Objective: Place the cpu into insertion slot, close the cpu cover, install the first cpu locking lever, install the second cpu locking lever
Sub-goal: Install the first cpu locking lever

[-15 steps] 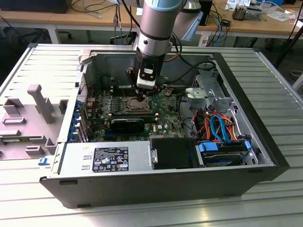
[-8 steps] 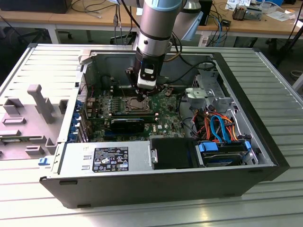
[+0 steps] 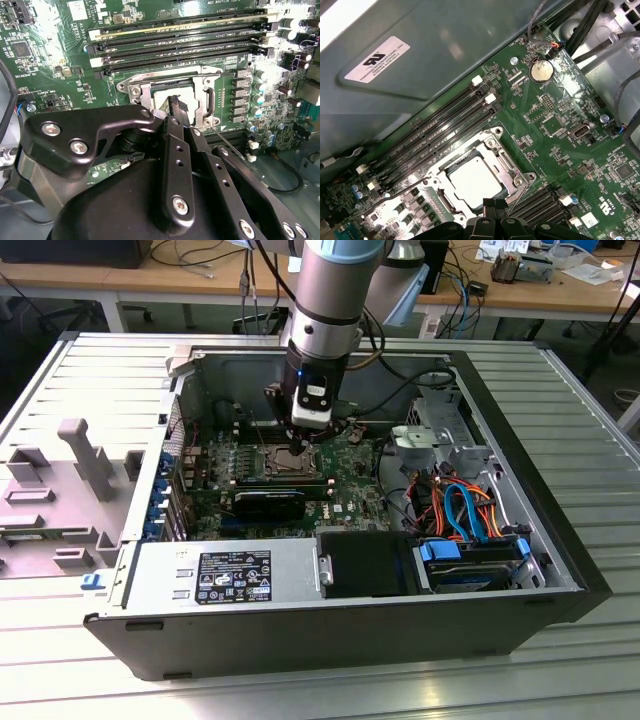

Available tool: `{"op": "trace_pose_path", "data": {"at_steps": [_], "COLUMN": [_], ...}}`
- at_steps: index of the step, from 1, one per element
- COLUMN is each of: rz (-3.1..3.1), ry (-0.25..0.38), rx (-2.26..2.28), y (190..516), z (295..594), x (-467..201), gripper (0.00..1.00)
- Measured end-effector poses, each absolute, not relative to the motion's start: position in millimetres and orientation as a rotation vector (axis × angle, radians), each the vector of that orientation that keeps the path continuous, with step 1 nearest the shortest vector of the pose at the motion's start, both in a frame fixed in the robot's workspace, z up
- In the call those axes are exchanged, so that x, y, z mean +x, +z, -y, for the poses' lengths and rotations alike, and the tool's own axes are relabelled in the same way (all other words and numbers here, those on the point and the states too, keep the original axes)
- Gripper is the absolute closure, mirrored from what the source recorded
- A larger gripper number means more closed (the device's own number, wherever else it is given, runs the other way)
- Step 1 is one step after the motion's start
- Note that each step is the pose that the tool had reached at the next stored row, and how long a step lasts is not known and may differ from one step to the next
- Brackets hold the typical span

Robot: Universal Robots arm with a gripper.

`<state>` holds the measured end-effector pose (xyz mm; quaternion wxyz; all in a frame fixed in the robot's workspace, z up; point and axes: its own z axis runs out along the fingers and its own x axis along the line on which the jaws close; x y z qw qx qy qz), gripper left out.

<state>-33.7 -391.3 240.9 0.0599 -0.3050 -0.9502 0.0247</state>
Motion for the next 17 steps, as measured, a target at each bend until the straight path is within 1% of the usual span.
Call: {"op": "trace_pose_path", "data": {"at_steps": [17], "rz": [2.895], "ry": [0.078], "rx": [-0.866], "y": [240.9], "z": [391.3], "x": [-33.7], "gripper": [0.89]}}
